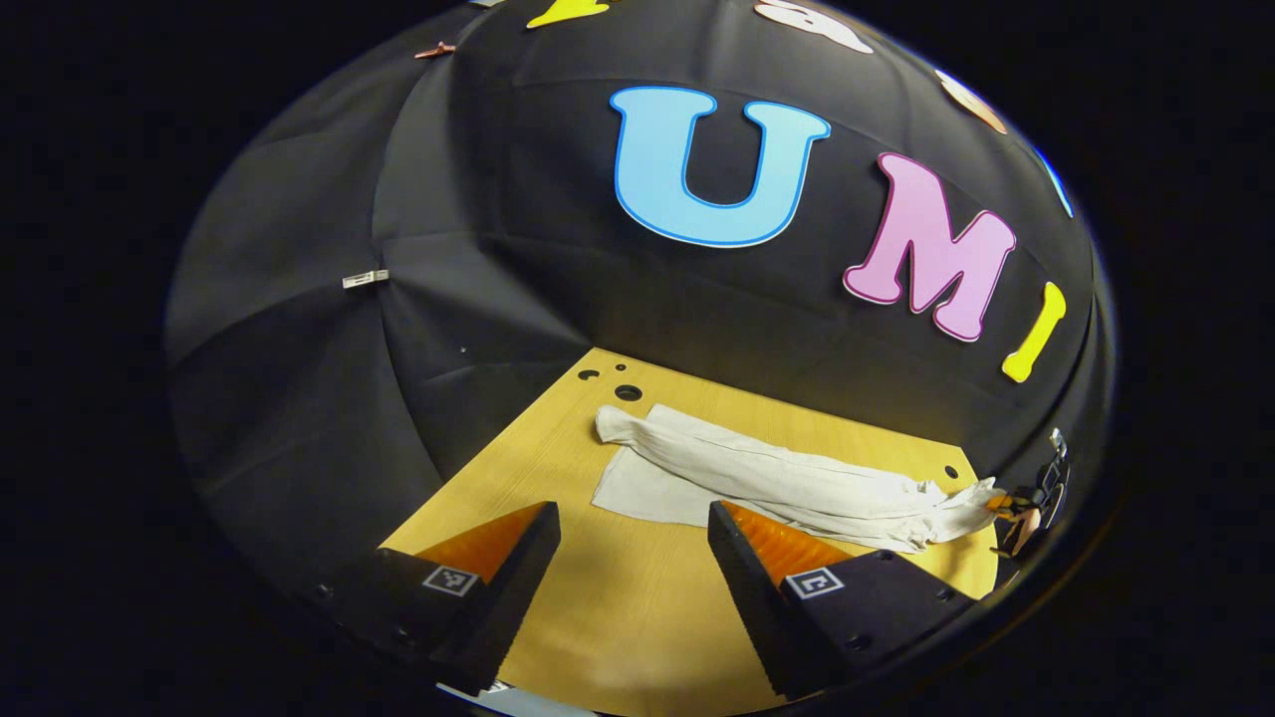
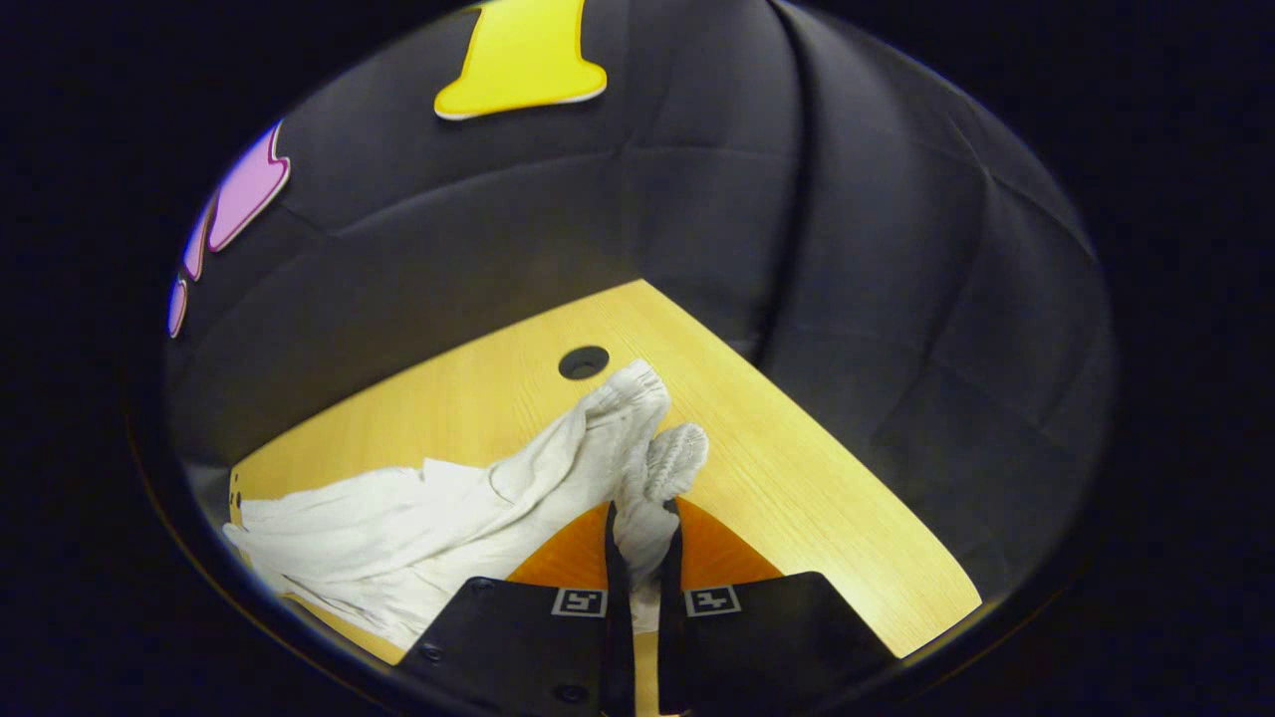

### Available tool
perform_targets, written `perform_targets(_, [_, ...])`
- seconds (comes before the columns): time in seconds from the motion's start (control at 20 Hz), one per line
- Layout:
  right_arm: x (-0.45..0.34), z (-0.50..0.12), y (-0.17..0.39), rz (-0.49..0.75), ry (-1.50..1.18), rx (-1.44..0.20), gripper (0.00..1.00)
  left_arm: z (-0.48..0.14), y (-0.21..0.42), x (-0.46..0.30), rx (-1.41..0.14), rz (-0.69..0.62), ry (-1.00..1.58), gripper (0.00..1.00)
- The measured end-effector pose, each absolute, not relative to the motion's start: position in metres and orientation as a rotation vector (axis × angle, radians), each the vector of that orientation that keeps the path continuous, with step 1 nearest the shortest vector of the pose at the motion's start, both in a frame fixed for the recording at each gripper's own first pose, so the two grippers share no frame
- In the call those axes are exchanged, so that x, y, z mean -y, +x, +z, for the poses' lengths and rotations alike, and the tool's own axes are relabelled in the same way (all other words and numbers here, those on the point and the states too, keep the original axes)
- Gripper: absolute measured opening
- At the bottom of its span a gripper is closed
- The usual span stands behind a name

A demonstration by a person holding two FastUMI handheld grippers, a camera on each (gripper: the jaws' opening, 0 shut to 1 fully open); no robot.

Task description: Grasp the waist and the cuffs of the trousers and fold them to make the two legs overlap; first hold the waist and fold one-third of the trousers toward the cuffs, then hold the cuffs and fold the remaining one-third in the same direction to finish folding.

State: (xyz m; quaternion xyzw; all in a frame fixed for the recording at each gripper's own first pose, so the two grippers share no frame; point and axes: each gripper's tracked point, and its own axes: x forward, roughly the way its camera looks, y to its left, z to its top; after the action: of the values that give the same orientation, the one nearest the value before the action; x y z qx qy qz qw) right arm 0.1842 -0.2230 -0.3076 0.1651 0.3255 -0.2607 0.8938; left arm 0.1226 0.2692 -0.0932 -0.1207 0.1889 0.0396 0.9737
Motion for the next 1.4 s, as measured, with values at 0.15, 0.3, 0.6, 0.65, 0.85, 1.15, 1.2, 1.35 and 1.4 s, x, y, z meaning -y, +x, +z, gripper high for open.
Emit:
perform_targets(0.15, [0.213, -0.264, 0.186, -0.521, 0.276, -0.614, 0.13, -0.097, 0.127, -0.280, -0.362, 0.053, -0.294, 0.96])
perform_targets(0.3, [0.194, -0.235, 0.190, -0.464, 0.219, -0.564, 0.13, -0.107, 0.128, -0.295, -0.355, 0.042, -0.346, 0.96])
perform_targets(0.6, [0.172, -0.225, 0.177, -0.310, 0.159, -0.507, 0.13, -0.125, 0.120, -0.329, -0.344, 0.050, -0.384, 0.96])
perform_targets(0.65, [0.176, -0.224, 0.180, -0.287, 0.169, -0.509, 0.13, -0.129, 0.118, -0.335, -0.350, 0.056, -0.393, 0.96])
perform_targets(0.85, [0.176, -0.231, 0.179, -0.217, 0.172, -0.545, 0.13, -0.150, 0.105, -0.353, -0.380, 0.077, -0.435, 0.96])
perform_targets(1.15, [0.177, -0.229, 0.174, -0.132, 0.140, -0.591, 0.18, -0.157, 0.116, -0.374, -0.327, 0.120, -0.521, 0.96])
perform_targets(1.2, [0.176, -0.224, 0.171, -0.113, 0.159, -0.601, 0.23, -0.153, 0.127, -0.367, -0.303, 0.103, -0.545, 0.96])
perform_targets(1.35, [0.180, -0.200, 0.156, -0.034, 0.219, -0.622, 0.63, -0.152, 0.169, -0.338, -0.292, 0.018, -0.579, 1.00])
perform_targets(1.4, [0.190, -0.194, 0.151, -0.025, 0.203, -0.617, 0.81, -0.156, 0.185, -0.329, -0.319, -0.005, -0.568, 0.92])
